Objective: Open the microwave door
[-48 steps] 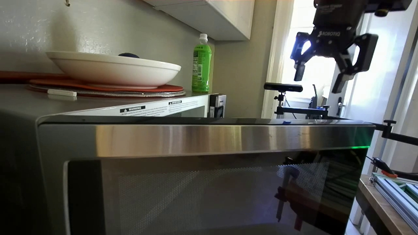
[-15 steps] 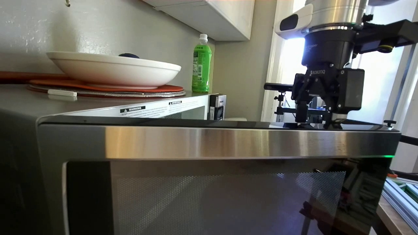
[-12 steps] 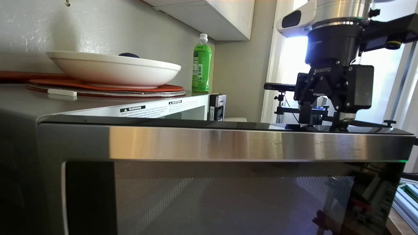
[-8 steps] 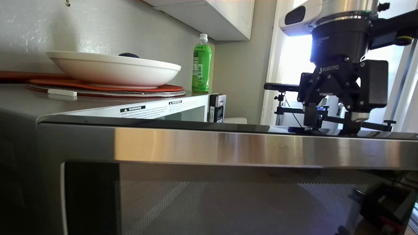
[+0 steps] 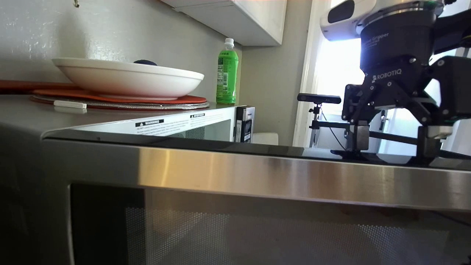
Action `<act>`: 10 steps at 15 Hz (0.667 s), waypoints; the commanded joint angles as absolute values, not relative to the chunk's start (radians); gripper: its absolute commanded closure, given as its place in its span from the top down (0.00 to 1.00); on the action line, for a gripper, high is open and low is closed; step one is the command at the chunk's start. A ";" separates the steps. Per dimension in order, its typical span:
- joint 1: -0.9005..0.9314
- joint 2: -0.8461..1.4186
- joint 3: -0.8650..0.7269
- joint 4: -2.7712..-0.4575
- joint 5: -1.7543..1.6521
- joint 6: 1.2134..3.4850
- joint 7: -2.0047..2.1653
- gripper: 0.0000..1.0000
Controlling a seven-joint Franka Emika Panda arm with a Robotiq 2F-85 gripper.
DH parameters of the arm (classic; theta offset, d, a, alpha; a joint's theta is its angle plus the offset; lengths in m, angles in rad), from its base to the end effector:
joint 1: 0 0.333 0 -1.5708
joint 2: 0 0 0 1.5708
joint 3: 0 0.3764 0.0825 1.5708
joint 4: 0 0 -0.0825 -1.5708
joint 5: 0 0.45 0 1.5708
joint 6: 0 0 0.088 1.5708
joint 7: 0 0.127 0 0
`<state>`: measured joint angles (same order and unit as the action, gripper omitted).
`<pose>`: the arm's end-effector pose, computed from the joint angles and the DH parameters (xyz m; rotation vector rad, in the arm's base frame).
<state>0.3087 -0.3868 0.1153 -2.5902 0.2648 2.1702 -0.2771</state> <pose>0.3877 0.1893 0.3832 -2.8640 -0.7901 0.0652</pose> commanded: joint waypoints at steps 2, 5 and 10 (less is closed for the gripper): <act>0.330 -0.375 0.081 -2.576 0.362 2.120 -0.390 1.00; 0.282 -0.389 0.124 -2.587 0.225 2.136 -0.336 1.00; 0.183 -0.408 0.155 -2.593 -0.138 2.131 -0.252 1.00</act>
<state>0.2321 -0.3882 0.1249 -2.5901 0.0108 2.1398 -0.3117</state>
